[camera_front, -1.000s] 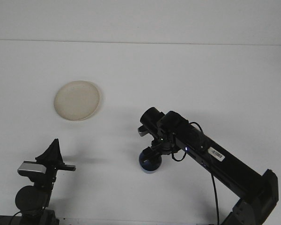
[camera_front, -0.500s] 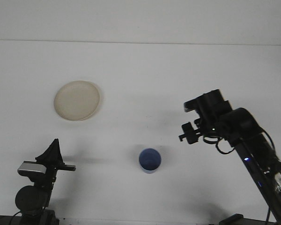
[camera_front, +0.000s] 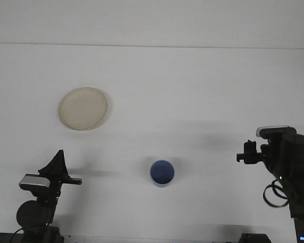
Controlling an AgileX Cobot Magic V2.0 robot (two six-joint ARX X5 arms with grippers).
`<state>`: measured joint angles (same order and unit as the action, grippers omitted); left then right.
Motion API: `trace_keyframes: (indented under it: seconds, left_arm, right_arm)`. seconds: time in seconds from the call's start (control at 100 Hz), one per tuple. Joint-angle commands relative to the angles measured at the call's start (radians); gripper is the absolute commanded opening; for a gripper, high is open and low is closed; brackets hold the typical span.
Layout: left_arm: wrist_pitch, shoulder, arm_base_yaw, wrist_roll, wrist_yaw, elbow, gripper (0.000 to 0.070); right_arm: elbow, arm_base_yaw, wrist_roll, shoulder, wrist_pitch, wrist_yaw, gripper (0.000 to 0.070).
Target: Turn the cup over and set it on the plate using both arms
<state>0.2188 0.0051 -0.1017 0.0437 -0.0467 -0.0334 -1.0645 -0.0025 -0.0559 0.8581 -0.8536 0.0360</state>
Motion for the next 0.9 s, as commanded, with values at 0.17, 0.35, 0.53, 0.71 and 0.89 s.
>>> trace_keyframes:
  seconds: [0.17,0.35,0.53,0.71,0.89]
  left_arm:
    - [0.012,-0.002,-0.002,0.006,0.002,0.019,0.0011]
    - [0.012,-0.002,-0.002,0.006,0.002,0.019,0.0011]
    - [0.012,-0.002,-0.002,0.006,0.002,0.019,0.0011]
    - [0.012,-0.002,-0.002,0.006,0.002,0.019,0.0011]
    - [0.012,-0.002,-0.002,0.007,0.002,0.019,0.0011]
  right_arm:
    - [0.303,0.002,-0.012,-0.256,0.263,0.017,0.0405]
    - [0.462,0.003,-0.012,-0.393,0.446,0.017,0.0405]
    - [0.477,0.003,-0.012,-0.421,0.46,0.016,0.0405]
    - [0.477,0.003,-0.012,-0.427,0.461,0.017,0.0405]
    - [0.477,0.003,-0.012,-0.427,0.464,0.017,0.0405]
